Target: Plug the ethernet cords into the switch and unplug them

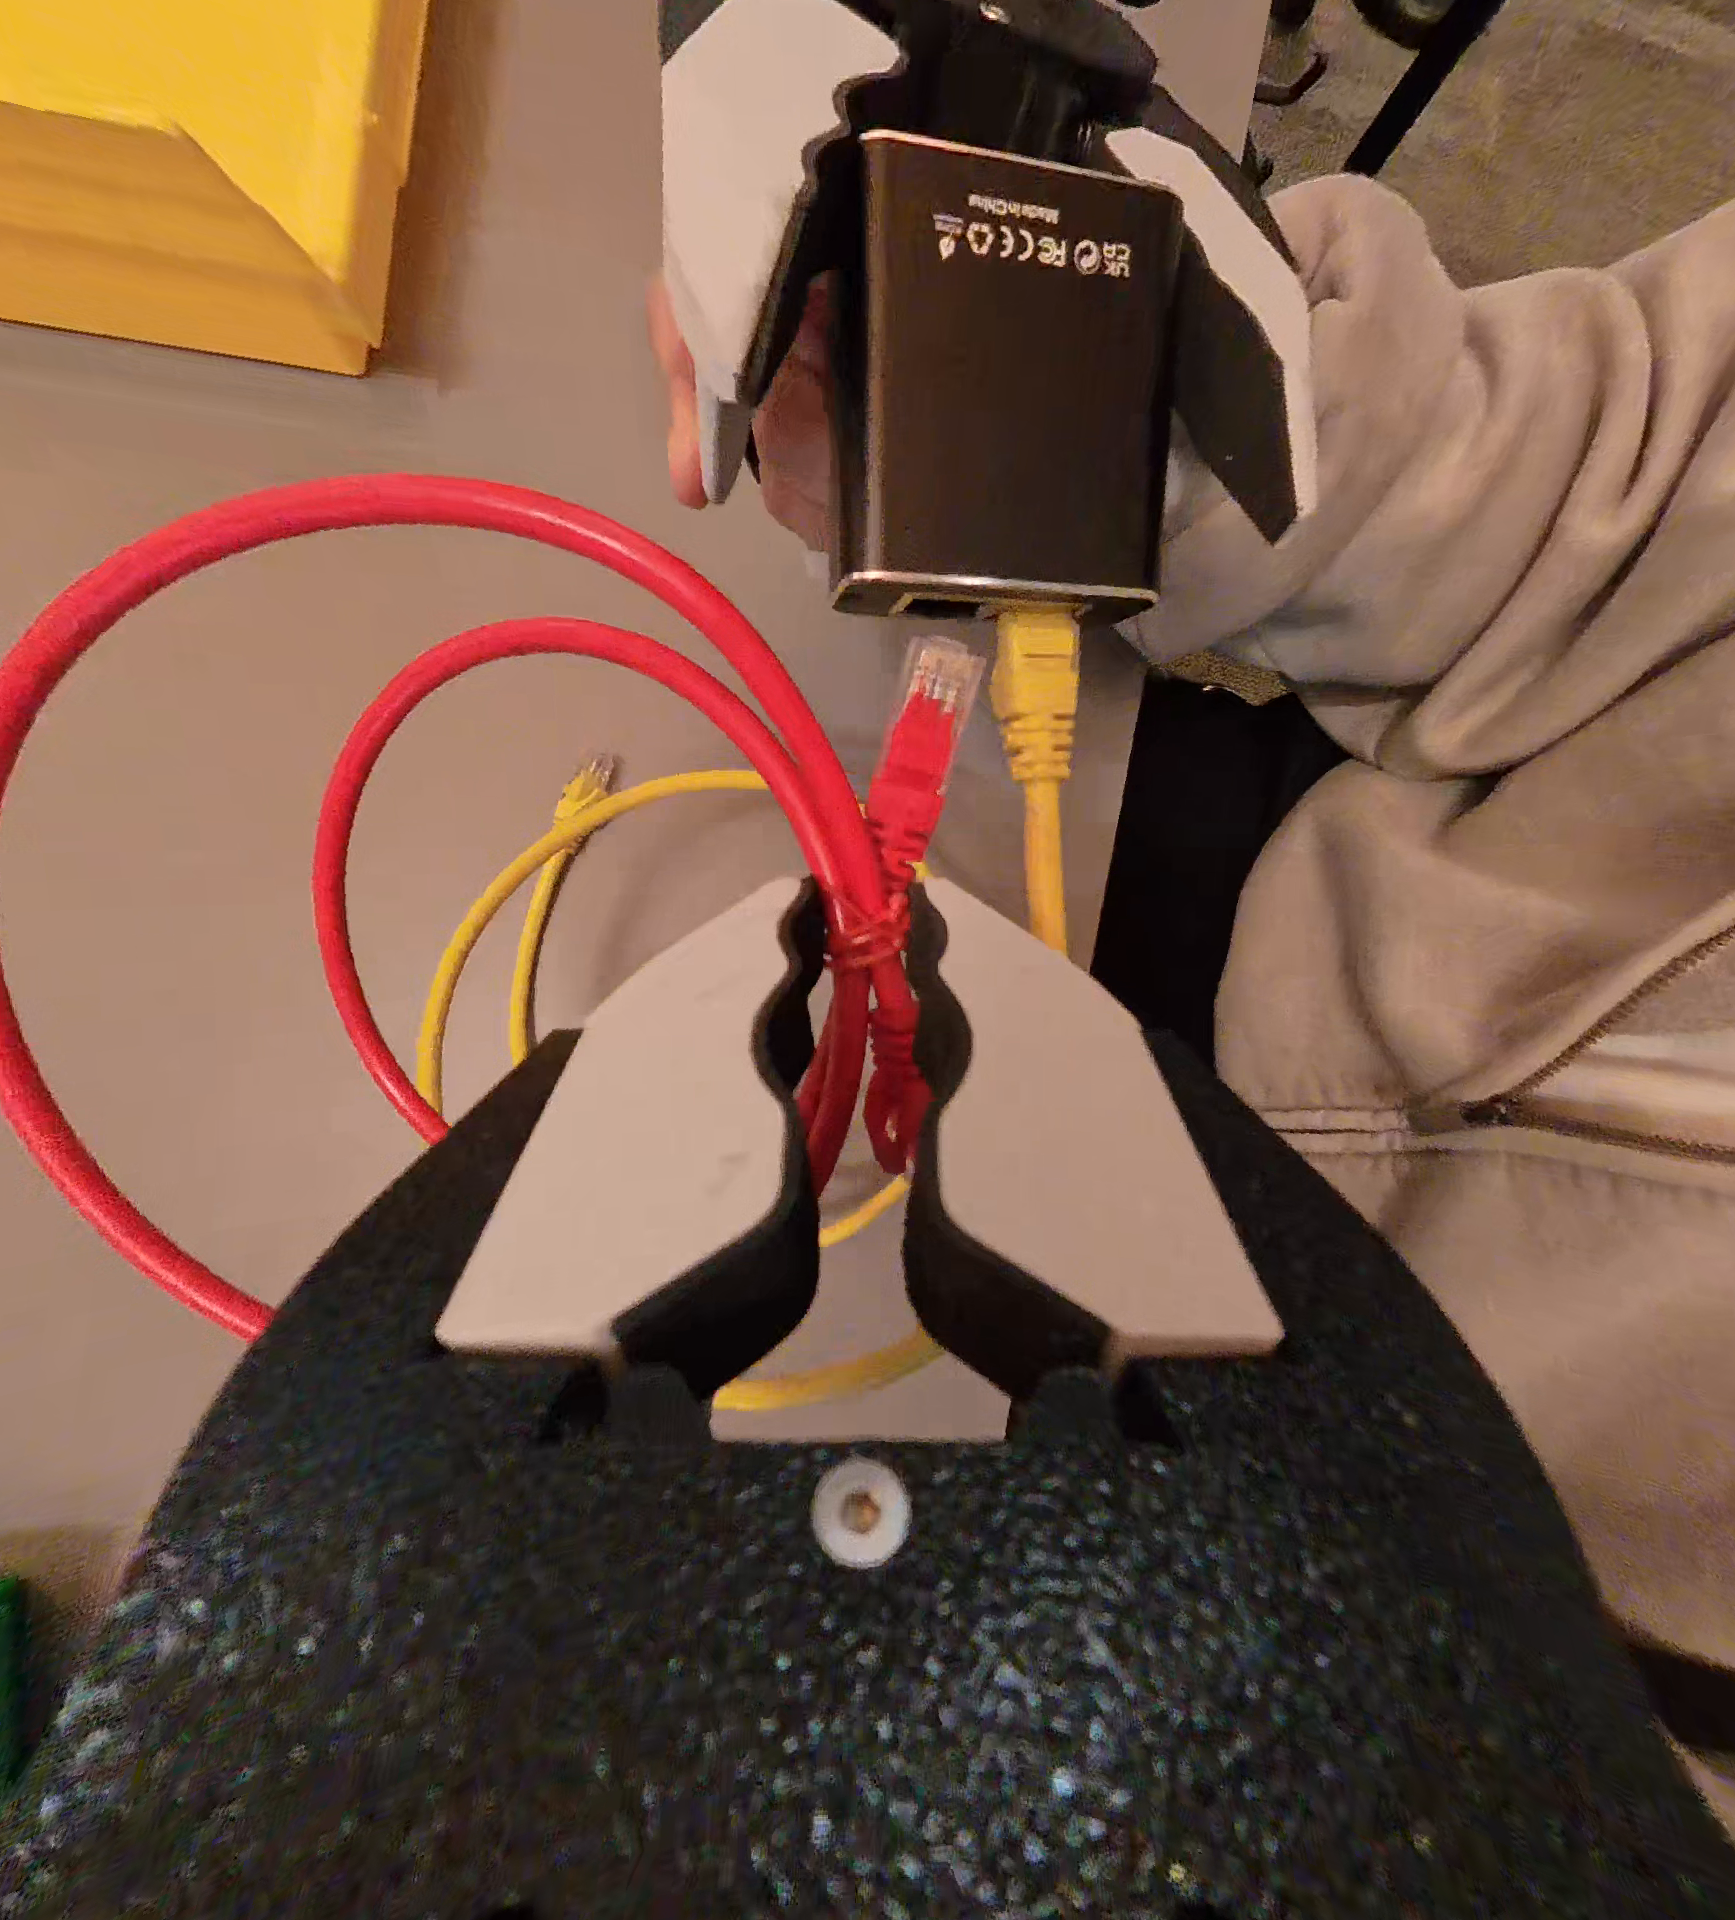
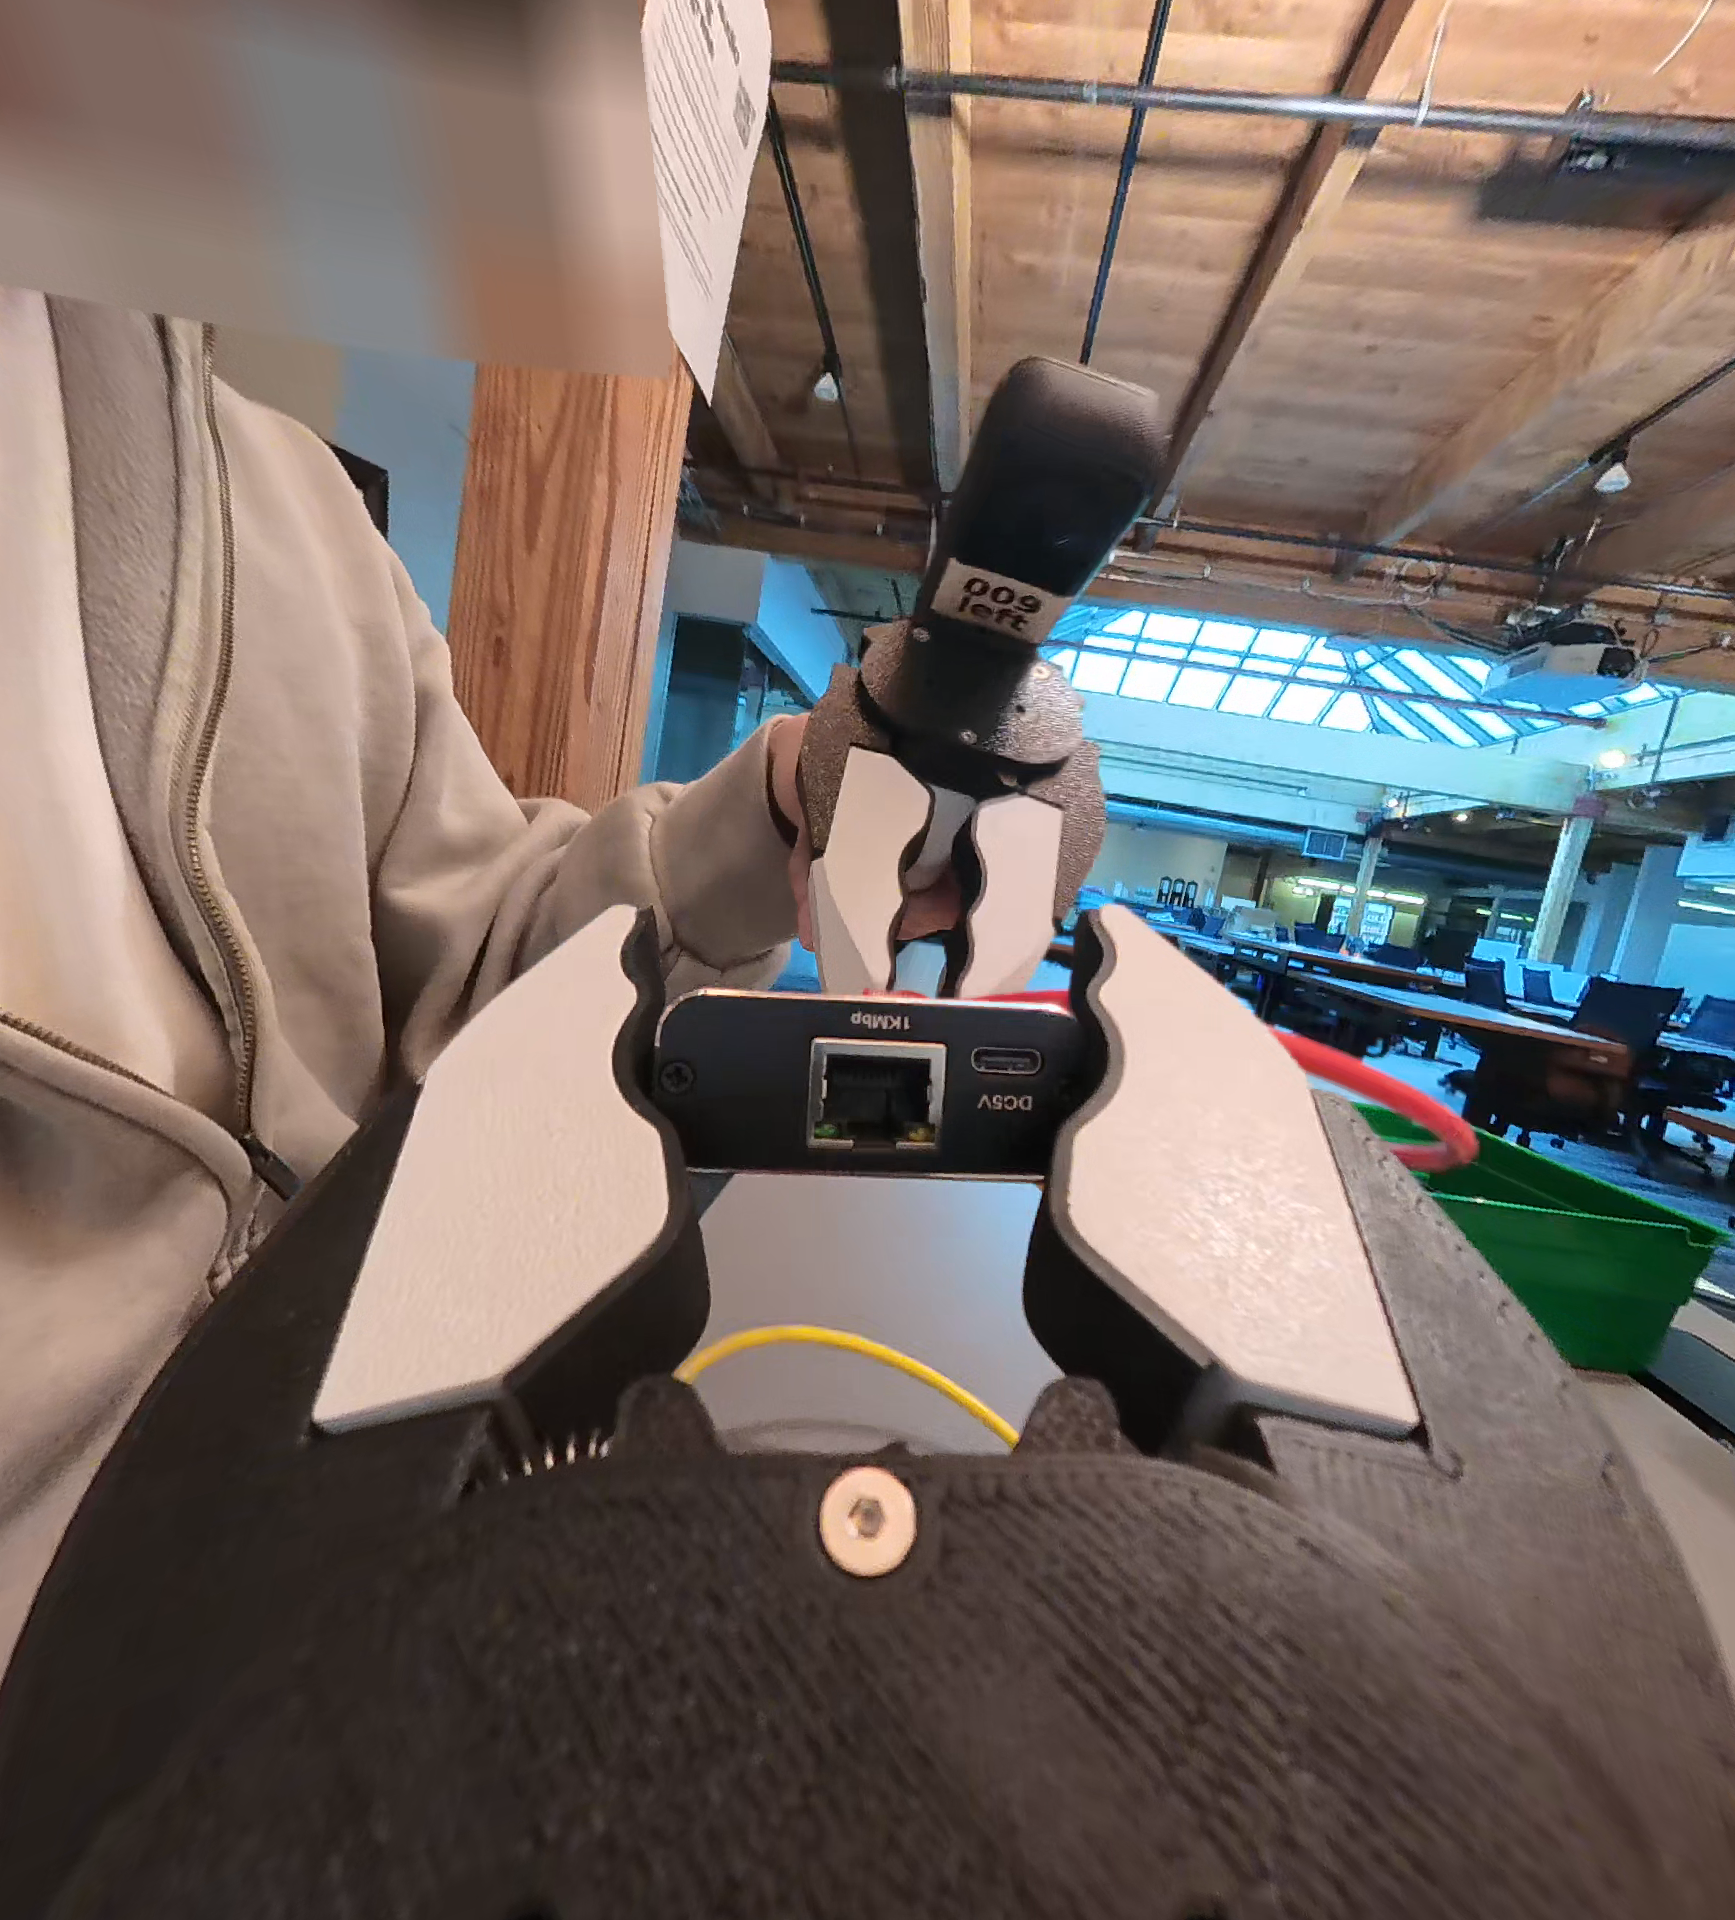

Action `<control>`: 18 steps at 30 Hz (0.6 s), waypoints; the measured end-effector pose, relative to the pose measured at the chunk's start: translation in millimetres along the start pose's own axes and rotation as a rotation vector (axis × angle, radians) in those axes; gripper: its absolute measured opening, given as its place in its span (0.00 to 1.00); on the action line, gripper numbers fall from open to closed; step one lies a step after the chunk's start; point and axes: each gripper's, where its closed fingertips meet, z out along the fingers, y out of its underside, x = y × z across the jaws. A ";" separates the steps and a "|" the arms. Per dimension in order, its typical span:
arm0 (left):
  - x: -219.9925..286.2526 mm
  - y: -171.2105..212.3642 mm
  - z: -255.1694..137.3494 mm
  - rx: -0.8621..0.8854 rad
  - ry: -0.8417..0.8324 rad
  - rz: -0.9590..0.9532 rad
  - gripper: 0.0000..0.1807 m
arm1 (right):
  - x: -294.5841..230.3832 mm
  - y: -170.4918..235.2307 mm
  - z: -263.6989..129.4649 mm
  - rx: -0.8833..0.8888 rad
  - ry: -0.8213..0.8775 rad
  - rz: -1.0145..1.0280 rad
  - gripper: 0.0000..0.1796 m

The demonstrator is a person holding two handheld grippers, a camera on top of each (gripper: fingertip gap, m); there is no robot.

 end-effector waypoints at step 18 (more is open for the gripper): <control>-4.9 3.0 21.8 0.024 0.057 -0.072 0.08 | 5.9 11.7 1.6 -0.057 0.036 0.004 0.43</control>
